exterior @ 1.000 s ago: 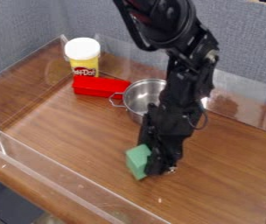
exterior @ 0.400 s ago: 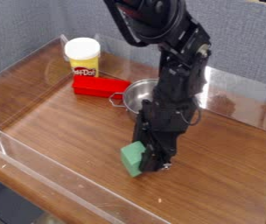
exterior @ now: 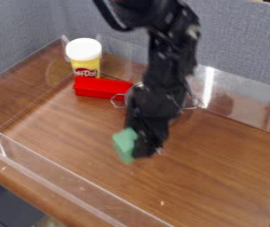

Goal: Put green object to the left side of the table

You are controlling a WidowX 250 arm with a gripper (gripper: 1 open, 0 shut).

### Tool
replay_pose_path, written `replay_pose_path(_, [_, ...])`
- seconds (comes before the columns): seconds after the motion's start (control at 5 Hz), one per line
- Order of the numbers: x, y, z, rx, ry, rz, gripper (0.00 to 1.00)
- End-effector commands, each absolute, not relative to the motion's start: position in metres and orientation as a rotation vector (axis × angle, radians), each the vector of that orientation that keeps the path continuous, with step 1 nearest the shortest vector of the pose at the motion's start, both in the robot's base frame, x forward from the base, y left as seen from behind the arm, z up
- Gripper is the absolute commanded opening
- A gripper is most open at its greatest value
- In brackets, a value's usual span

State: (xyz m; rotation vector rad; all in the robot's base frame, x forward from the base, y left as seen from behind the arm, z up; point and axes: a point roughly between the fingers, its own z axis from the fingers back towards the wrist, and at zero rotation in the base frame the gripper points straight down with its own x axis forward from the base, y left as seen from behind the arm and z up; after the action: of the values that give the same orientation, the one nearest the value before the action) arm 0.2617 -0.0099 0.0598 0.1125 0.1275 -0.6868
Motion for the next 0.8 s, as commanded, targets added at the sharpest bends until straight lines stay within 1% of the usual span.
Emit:
replay_pose_path(0.0, [0.269,0.029,0.095,0.146,0.049,-0.548,0.00])
replay_pose_path(0.2, [0.263,0.069,0.098,0.148,0.051,-0.463,0.00])
replay_pose_path(0.4, [0.250,0.106,0.097,0.146,0.046,-0.393,0.00])
replay_pose_path(0.6, [0.243,0.121,0.087,0.143,0.037,-0.380,0.00])
